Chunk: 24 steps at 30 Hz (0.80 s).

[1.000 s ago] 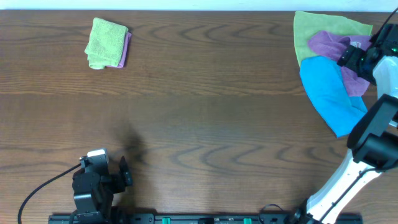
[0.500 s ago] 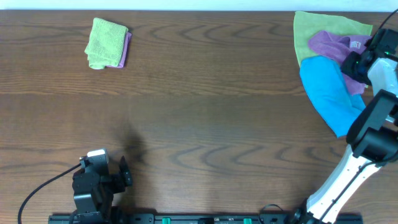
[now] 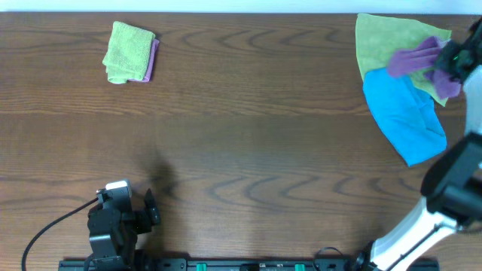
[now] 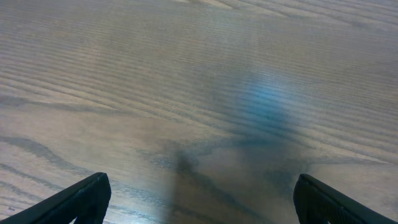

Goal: Fold the cloth
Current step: 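Drag the purple cloth left to the table center with the right gripper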

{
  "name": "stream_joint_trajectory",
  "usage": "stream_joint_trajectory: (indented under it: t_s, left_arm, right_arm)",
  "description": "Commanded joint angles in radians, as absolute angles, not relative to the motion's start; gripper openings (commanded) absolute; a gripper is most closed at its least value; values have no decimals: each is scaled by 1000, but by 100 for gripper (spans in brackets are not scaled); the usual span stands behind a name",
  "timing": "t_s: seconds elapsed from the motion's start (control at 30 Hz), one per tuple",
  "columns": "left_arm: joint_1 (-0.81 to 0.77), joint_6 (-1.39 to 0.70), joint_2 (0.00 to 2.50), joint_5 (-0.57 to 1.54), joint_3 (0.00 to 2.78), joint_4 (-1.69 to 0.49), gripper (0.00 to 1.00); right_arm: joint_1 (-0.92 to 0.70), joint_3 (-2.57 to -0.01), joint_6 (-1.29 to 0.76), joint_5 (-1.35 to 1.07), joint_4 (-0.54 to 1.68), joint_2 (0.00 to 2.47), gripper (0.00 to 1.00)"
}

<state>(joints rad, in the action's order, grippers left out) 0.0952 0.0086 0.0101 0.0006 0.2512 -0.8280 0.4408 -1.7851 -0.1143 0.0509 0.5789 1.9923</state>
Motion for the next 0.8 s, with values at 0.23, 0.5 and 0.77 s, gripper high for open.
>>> stream_joint_trajectory:
  t_s: [0.23, 0.5, 0.77]
  left_arm:
    - [91, 30, 4, -7, 244, -860, 95]
    - [91, 30, 4, -7, 244, -860, 95]
    - [91, 30, 4, -7, 244, -860, 95]
  right_arm:
    - [281, -1803, 18, 55, 812, 1676, 2]
    - [-38, -1803, 25, -46, 1093, 1539, 2]
    - [-326, -1803, -6, -125, 1209, 1534, 2]
